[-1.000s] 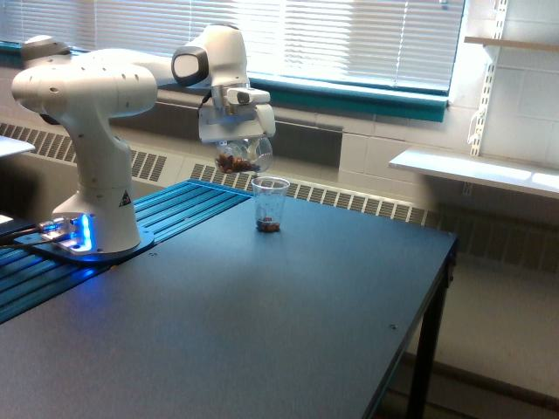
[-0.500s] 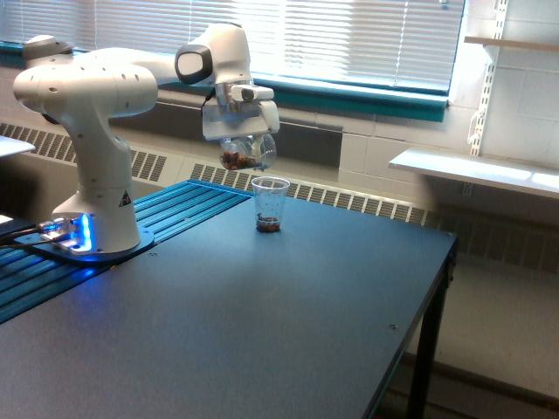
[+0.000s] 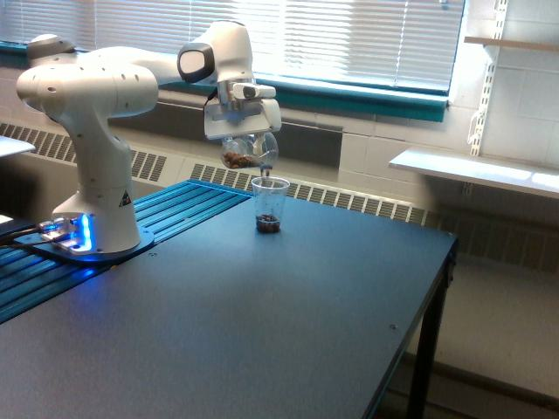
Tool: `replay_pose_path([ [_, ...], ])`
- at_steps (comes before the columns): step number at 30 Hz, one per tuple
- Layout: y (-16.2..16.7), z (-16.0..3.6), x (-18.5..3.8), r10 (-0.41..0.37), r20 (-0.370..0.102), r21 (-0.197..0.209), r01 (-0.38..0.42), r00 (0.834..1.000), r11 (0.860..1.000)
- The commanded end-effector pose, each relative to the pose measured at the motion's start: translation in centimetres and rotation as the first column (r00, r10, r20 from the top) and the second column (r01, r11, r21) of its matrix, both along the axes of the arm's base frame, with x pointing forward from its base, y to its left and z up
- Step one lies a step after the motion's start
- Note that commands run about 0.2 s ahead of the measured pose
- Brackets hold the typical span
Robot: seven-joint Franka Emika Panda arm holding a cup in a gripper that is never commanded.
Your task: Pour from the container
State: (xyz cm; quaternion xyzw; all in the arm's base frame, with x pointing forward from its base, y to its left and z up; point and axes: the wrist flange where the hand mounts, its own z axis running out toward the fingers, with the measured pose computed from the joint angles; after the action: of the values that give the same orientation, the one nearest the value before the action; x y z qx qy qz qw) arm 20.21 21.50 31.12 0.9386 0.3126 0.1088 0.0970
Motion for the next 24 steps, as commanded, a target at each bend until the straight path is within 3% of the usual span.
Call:
replay_pose_path([
  [1, -0.5, 0.8, 0.4, -0.002, 0.039, -0.017, 0.003, 0.999, 1.0],
  [24, 0.6, 1.0, 0.7, 0.026, 0.036, -0.05, -0.025, 0.999, 0.998],
])
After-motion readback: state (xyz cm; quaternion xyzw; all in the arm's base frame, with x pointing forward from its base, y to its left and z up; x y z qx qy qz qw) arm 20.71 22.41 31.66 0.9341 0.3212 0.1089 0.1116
